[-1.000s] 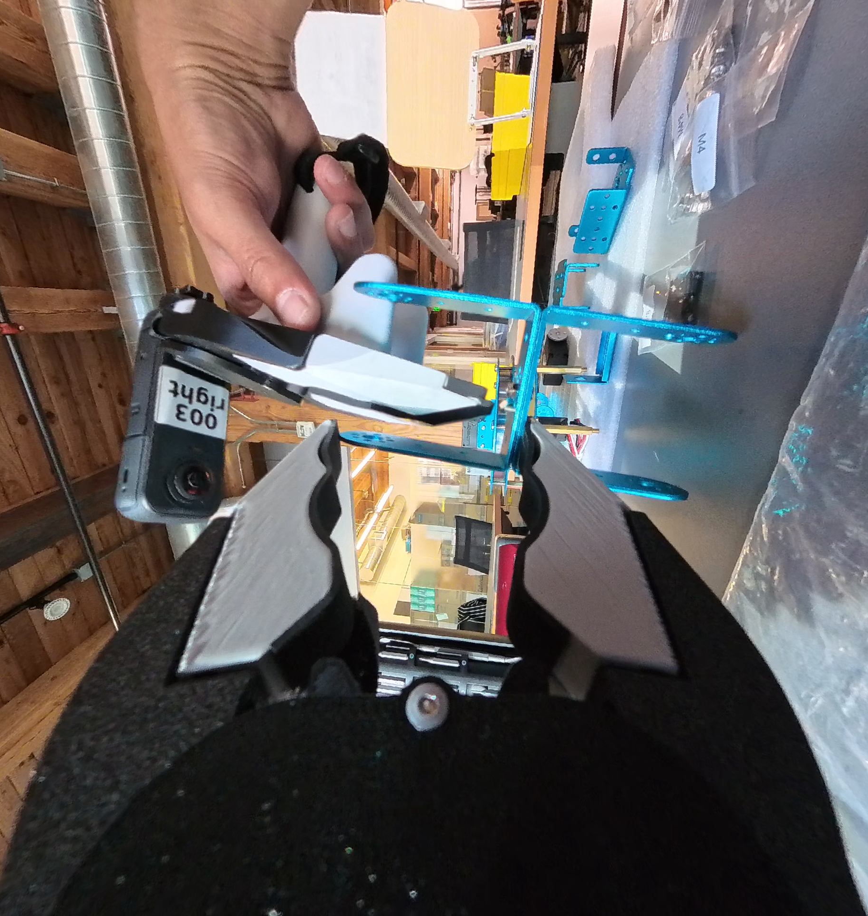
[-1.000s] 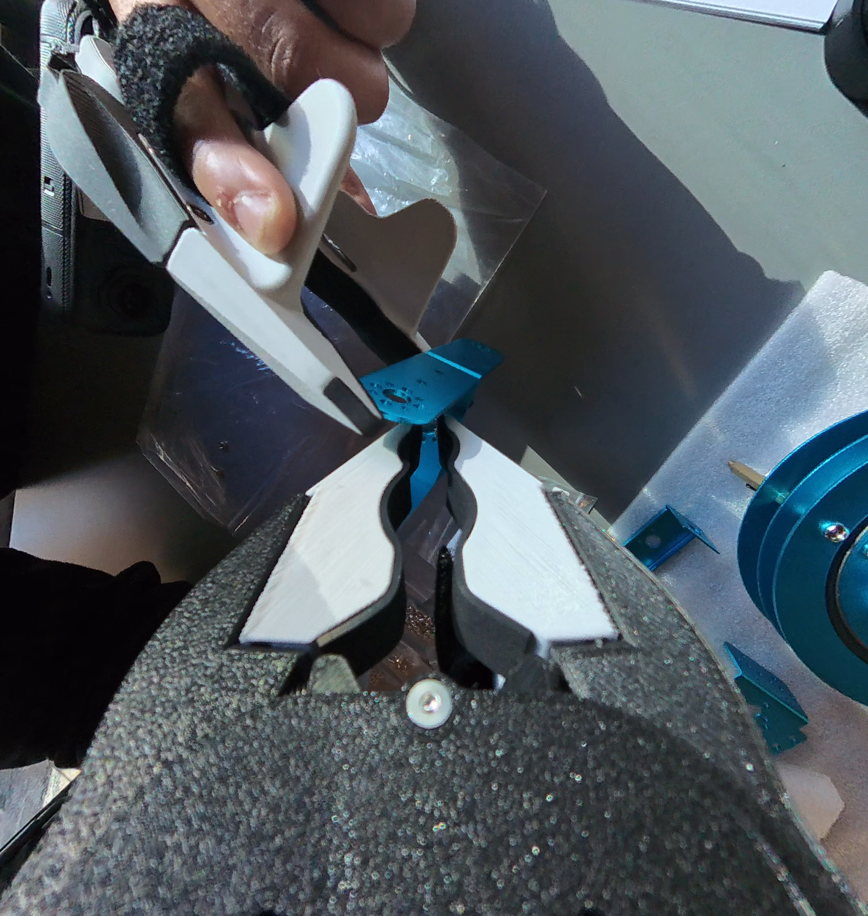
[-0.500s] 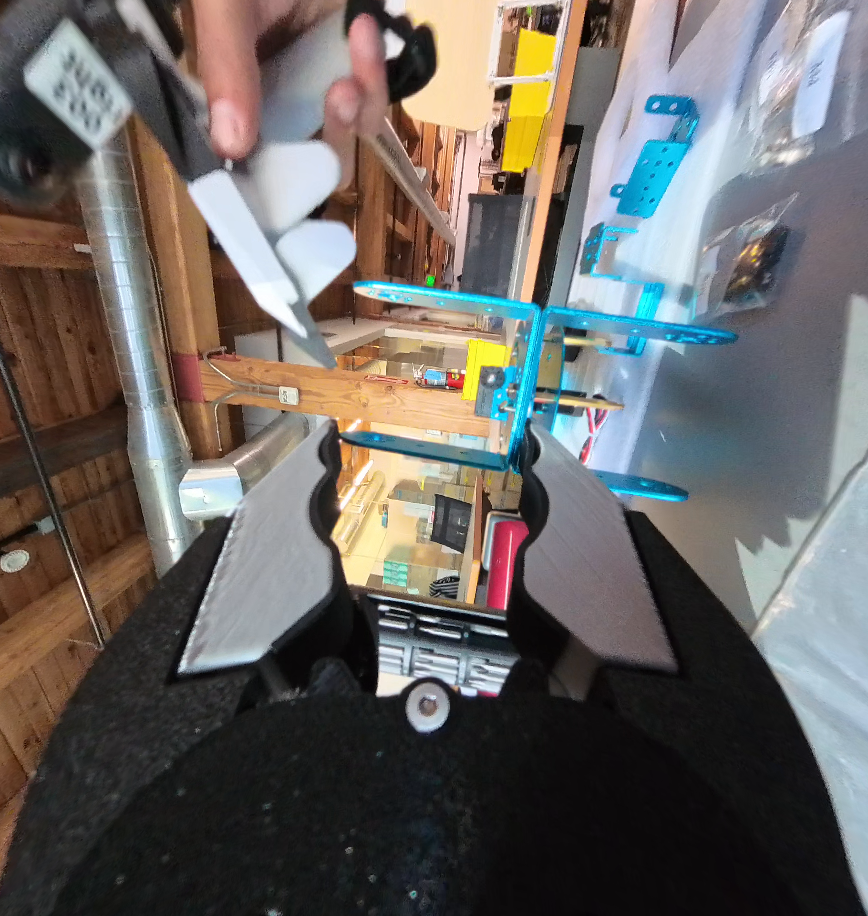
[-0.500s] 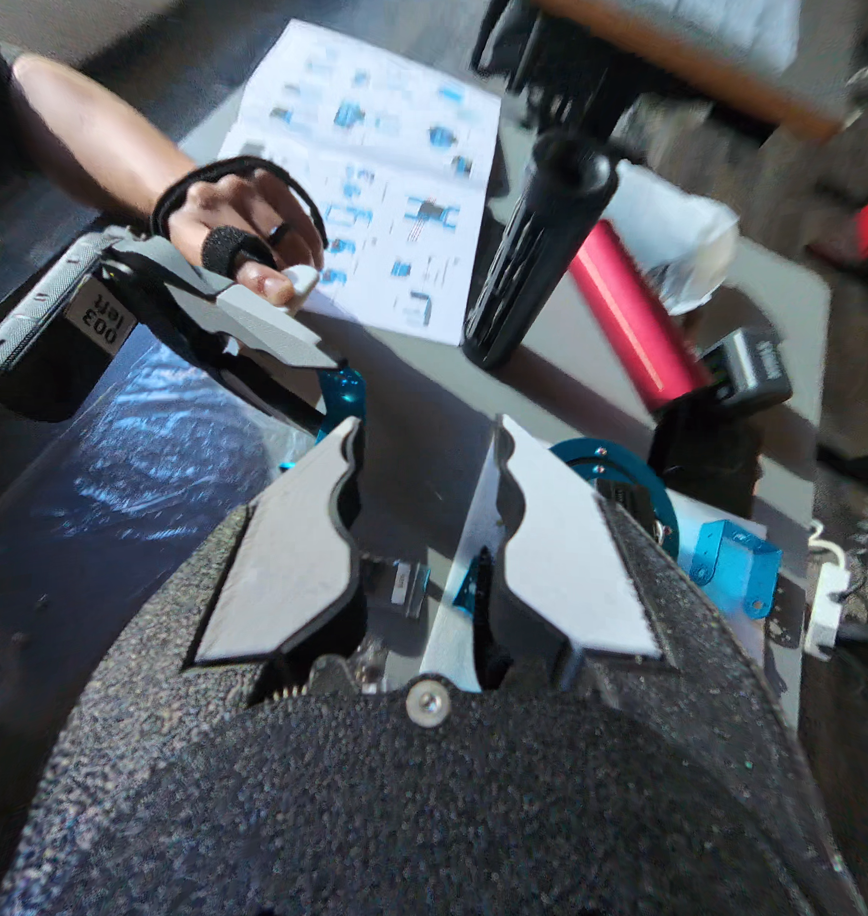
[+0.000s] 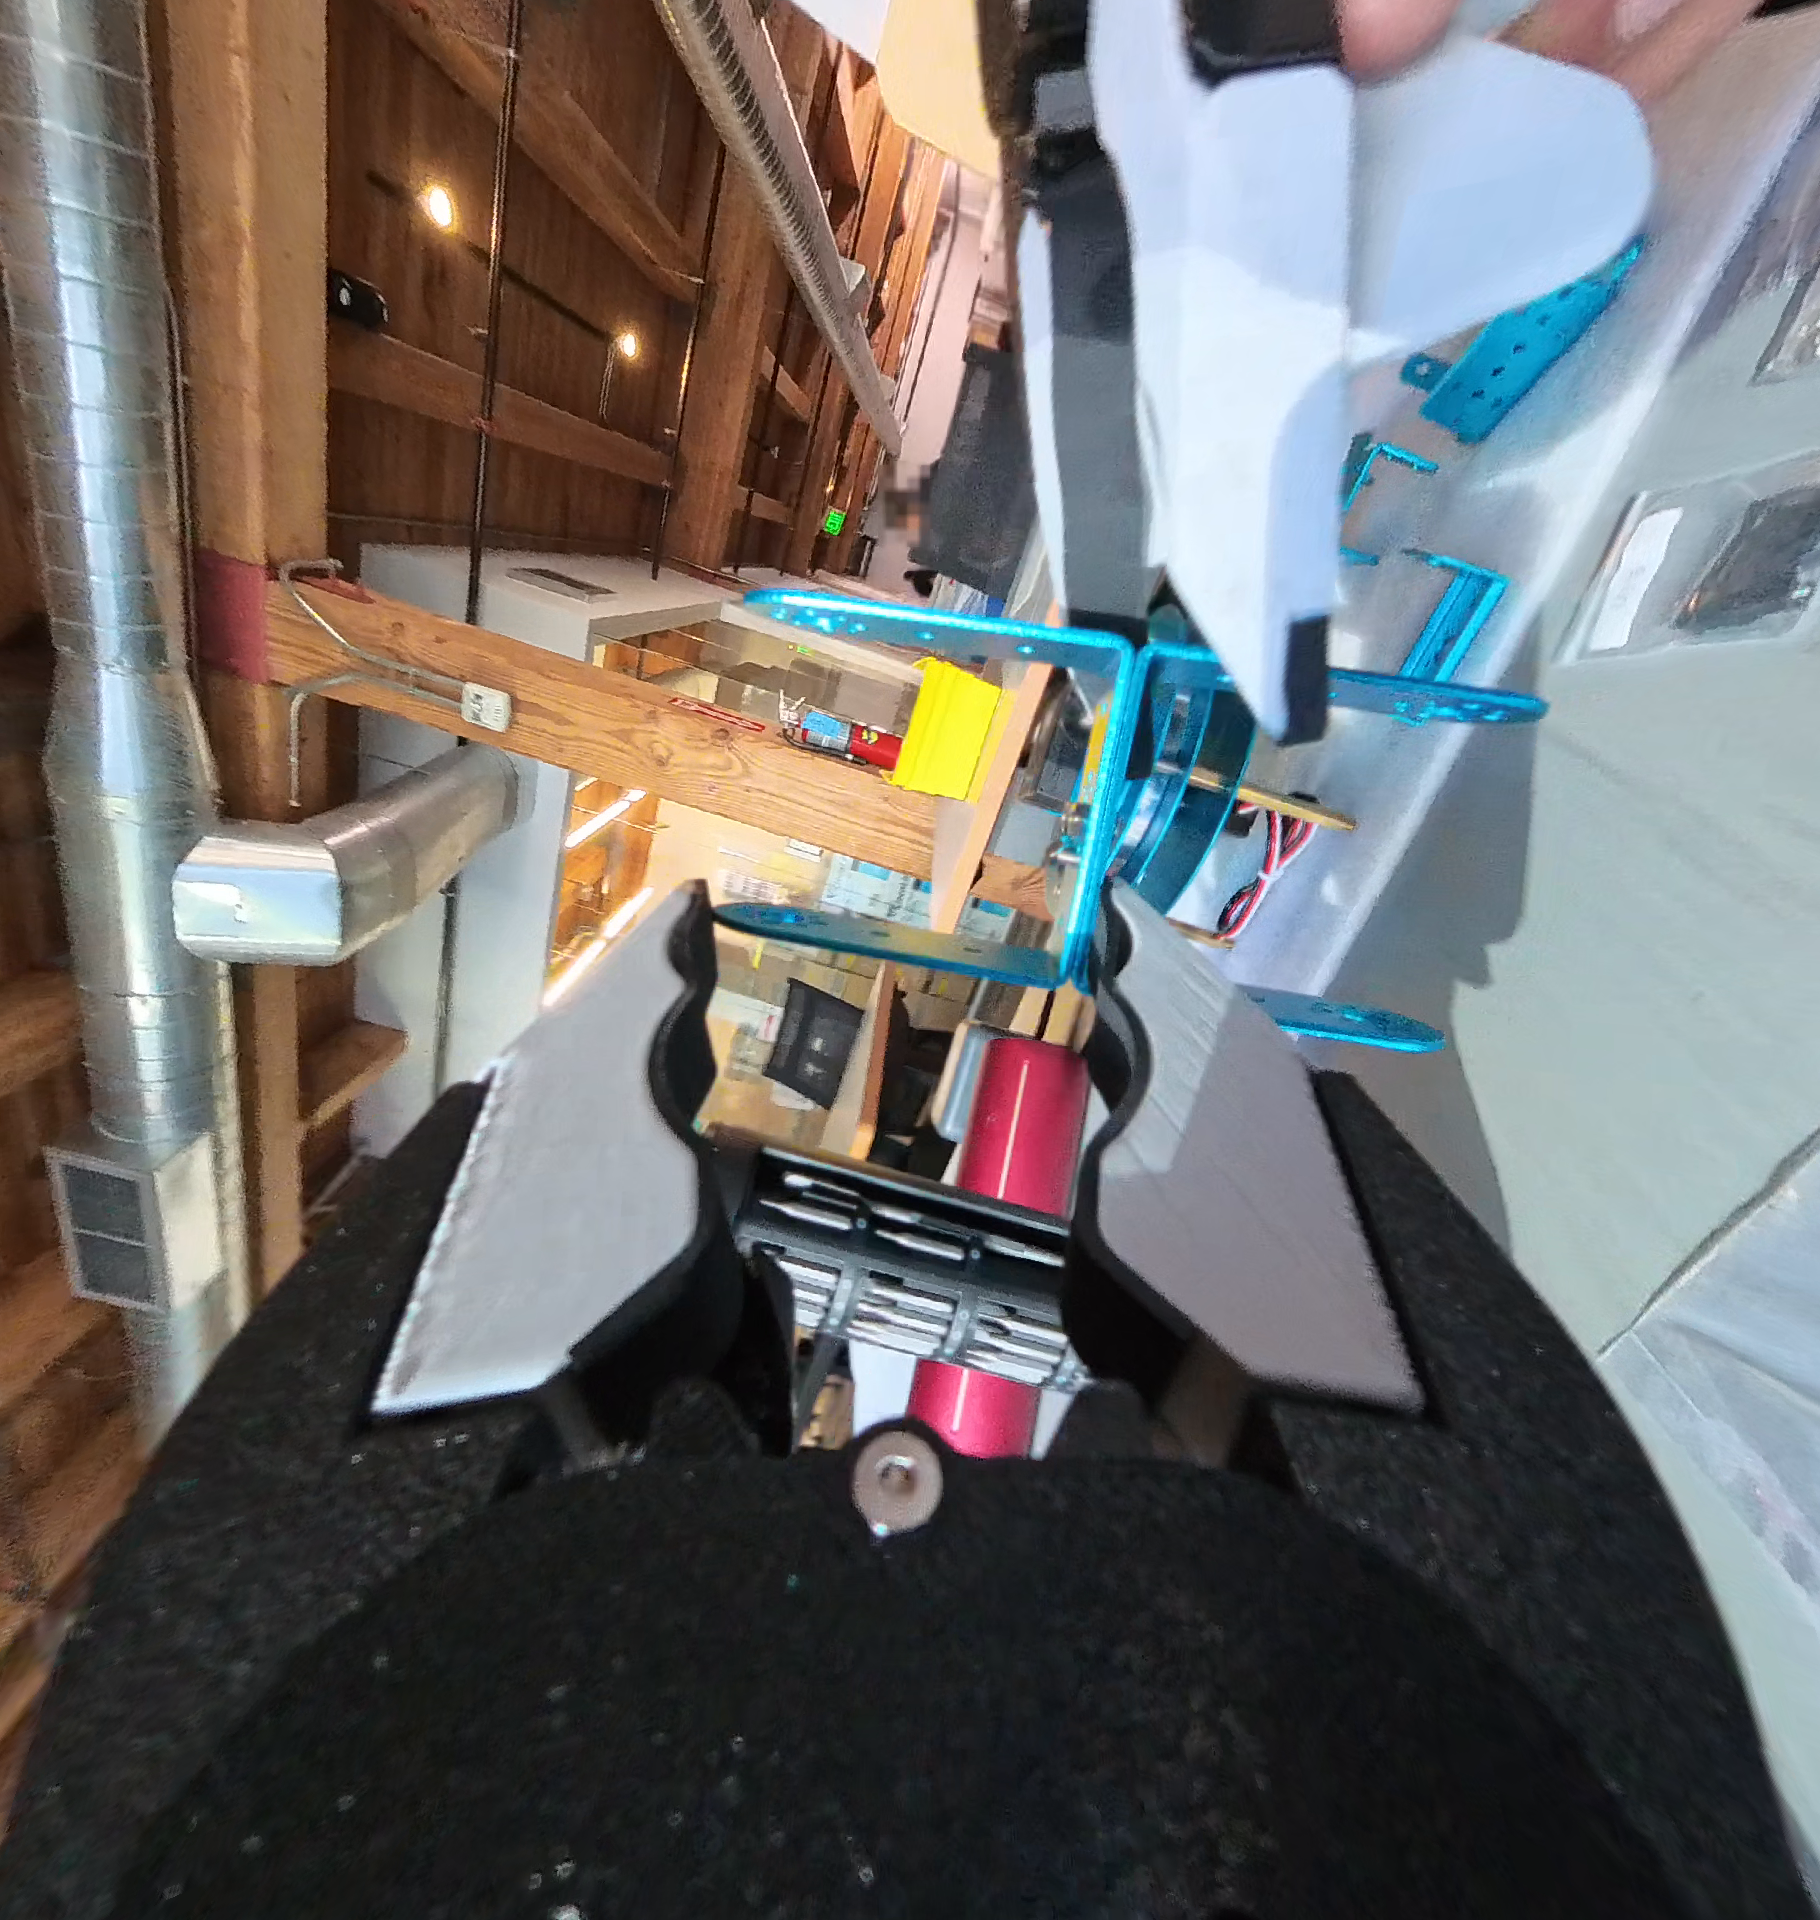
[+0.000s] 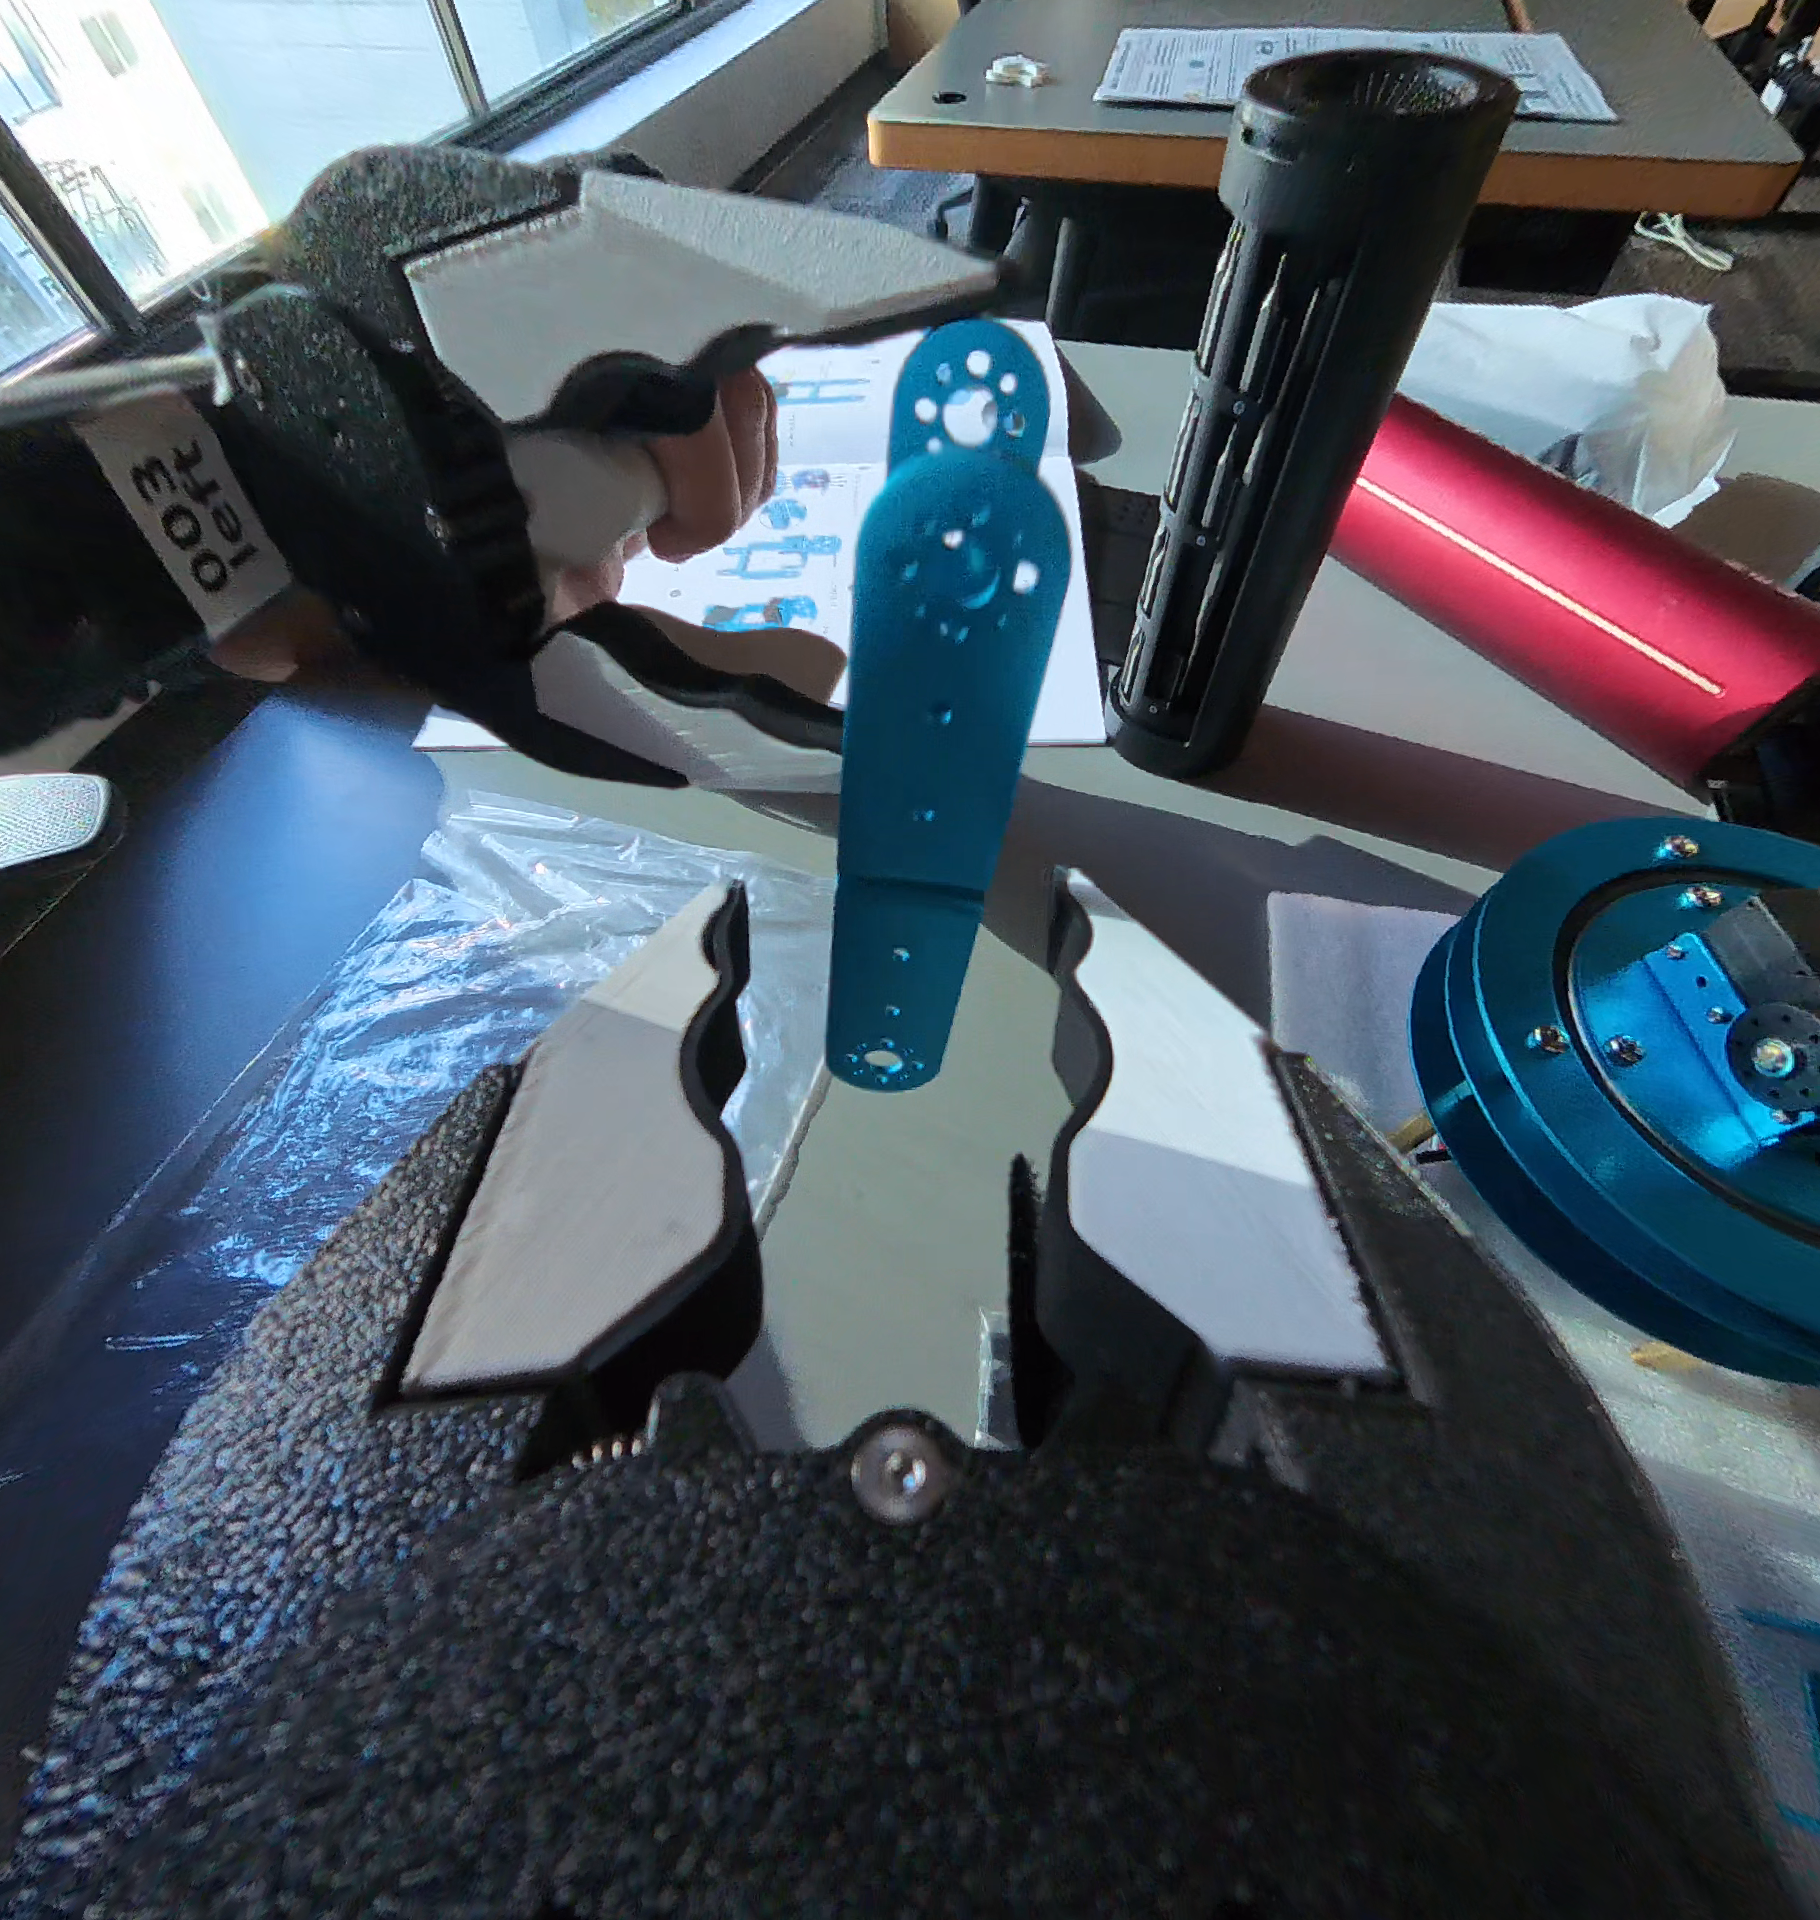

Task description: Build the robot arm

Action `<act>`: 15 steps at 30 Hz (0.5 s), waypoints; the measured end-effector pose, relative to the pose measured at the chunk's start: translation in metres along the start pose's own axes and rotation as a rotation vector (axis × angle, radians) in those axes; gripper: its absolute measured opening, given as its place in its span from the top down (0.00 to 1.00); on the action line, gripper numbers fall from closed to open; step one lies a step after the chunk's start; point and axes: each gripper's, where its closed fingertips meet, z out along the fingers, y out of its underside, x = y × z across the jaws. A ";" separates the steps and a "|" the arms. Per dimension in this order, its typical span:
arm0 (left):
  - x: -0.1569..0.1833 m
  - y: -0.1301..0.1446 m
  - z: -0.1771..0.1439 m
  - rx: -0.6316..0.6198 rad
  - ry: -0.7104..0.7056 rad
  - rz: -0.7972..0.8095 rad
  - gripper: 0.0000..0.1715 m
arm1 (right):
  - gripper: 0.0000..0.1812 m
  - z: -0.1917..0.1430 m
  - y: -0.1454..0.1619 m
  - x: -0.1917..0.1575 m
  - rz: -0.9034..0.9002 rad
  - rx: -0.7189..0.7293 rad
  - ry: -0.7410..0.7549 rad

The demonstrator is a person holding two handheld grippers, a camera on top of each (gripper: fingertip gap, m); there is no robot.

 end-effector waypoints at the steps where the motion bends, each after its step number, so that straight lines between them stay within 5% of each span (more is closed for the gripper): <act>1: -0.001 0.001 0.000 0.003 0.007 -0.024 0.58 | 0.69 -0.001 0.000 -0.001 -0.003 0.005 0.000; 15: 0.013 -0.012 -0.006 0.110 0.105 -0.085 0.58 | 0.58 -0.010 0.003 -0.012 -0.236 0.079 -0.005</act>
